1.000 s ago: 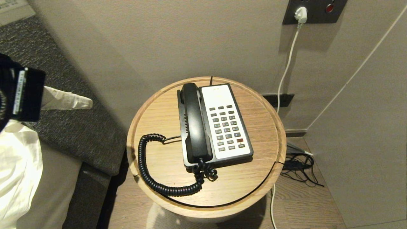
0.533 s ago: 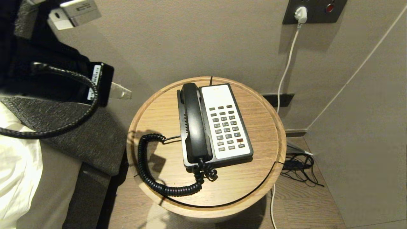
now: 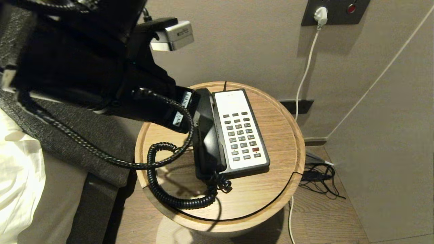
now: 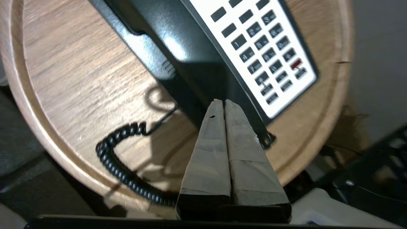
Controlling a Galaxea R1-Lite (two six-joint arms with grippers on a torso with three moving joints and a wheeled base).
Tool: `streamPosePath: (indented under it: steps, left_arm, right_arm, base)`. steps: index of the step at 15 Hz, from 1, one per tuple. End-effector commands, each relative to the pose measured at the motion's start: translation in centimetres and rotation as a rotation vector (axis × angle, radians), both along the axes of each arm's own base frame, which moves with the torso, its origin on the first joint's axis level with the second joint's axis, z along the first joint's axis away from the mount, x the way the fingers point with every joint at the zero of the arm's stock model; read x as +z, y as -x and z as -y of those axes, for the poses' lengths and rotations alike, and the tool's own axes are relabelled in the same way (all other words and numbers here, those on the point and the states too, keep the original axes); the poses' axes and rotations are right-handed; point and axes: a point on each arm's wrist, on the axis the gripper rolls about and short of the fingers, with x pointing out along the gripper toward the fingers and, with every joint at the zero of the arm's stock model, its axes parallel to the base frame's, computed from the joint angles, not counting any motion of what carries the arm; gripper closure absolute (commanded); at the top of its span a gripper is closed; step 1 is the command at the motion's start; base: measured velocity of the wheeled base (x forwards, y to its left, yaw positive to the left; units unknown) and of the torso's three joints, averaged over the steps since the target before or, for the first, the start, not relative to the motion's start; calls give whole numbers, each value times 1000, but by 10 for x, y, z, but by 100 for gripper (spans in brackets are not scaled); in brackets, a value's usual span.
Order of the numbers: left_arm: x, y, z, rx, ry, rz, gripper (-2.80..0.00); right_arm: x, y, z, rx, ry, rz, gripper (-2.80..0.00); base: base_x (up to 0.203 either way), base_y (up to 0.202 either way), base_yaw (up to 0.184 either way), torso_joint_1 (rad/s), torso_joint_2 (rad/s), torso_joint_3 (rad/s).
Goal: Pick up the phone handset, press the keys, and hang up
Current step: Pick up the desk phone handset
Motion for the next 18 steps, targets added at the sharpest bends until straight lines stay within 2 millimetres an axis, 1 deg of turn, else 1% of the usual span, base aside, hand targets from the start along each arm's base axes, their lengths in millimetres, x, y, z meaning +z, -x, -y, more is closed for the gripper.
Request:
streamPosePath:
  steps: [1,2,3,5,7,9,12,16,18]
  left_arm:
    - [-13,-10,18,13,-51,-12,0]
    - [-15,-13,21,34,-71,-4,0]
    - [-16,-14,22,47,-80,5,-280]
    - [-15,-15,24,50,-78,11,-280]
    - [-15,-16,27,104,-115,48,-280]
    - [-15,-10,32,103,-131,64,-280]
    - [-20,-13,38,109,-141,55,-280]
    - [-25,-17,46,225,-165,82,-280]
    - [-28,-17,47,251,-176,82,-280]
  right_arm:
    - [0,0,0,1,0,1,0]
    - [0,0,0,1,0,2,0]
    - [0,0,0,0,0,1,0]
    - [0,0,0,1,0,2,0]
    - [0,0,0,1,0,2,0]
    - [0,0,0,1,0,2,0]
    - [0,0,0,1,0,2,0]
    - [0,0,0,1,0,1,0]
    - [0,0,0,1,0,2,0]
  base:
    - [0,0,0,0,0,0]
    - [0,0,0,0,0,0]
    - [0,0,0,0,0,0]
    - [0,0,0,0,0,0]
    - [0,0,0,0,0,0]
    - [0,0,0,0,0,0]
    - [0,0,0,0,0,0]
    - [0,0,0,0,0,0]
    - [0,0,0,0,0,0]
